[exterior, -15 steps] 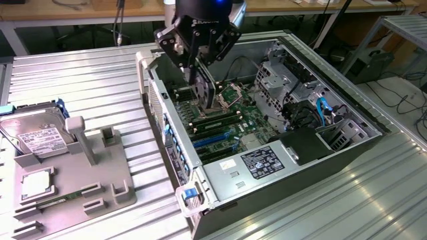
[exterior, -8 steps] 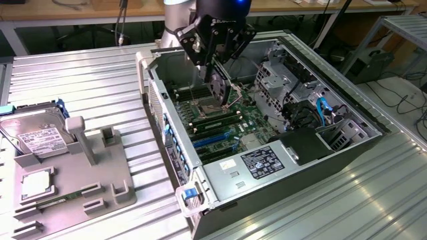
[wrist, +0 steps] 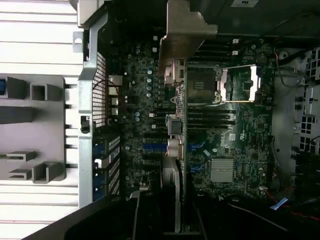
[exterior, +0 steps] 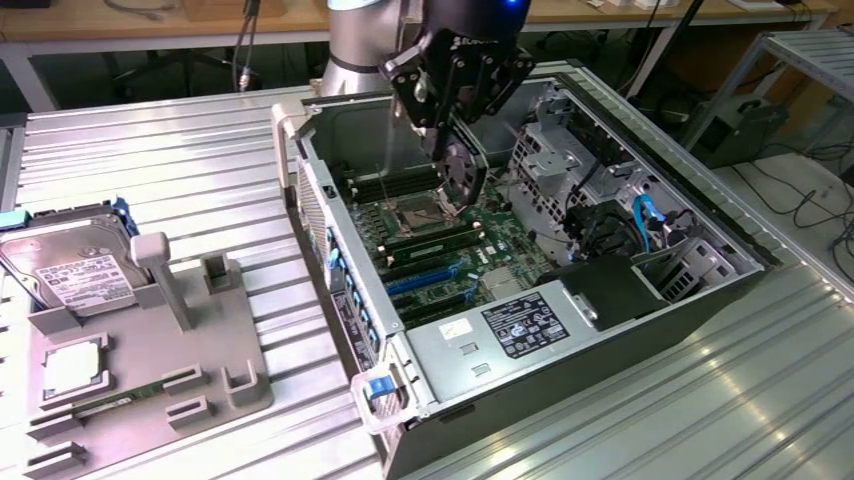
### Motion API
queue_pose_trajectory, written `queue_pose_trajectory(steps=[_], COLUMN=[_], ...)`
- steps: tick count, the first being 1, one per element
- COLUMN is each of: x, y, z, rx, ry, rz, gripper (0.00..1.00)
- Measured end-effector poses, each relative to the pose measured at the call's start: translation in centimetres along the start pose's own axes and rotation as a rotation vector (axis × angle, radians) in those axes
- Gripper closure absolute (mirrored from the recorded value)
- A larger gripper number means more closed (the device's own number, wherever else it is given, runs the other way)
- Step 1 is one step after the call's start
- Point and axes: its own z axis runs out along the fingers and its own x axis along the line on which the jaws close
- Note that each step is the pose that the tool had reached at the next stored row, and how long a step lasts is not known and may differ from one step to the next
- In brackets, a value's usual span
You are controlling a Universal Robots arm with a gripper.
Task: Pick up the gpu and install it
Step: 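Pick up the gpu and move the gpu toward the slot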
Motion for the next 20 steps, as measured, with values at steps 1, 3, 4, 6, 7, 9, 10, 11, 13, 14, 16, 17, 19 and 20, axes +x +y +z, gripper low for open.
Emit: queue_pose_trajectory(steps=[1,3,4,6,7,9,10,11,13,14,16,17,19,20], x=[-0.3,-0.9,-1.3,-2.1,-2.6,-3.8,-4.2,-4.7,-5.6,-6.1,-7.0,-7.5,-8.0,-8.0], y=[-0.01,-0.02,-0.02,-0.01,-0.01,-0.02,-0.02,-0.03,0.0,0.03,0.06,0.09,0.1,0.11], z=[0.03,0.07,0.09,0.12,0.15,0.21,0.23,0.27,0.3,0.31,0.35,0.36,0.38,0.38], rx=[0.0,0.0,-0.0001,0.0,0.0,0.0001,0.0001,-0.0001,0.0001,0.0001,0.0,0.0,0.0,0.0], ry=[-0.0001,0.0,-0.0002,-0.0001,-0.0002,-0.0001,-0.0001,-0.0002,-0.0001,-0.0001,-0.0001,-0.0002,-0.0001,-0.0001], rz=[0.0,0.0,0.0,0.0,0.0,0.0,0.0,0.0,0.0,0.0,0.0,0.0,0.0,0.0], gripper=[0.72,0.72,0.72,0.72,0.72,0.72,0.72,0.72,0.72,0.72,0.72,0.72,0.72,0.72])
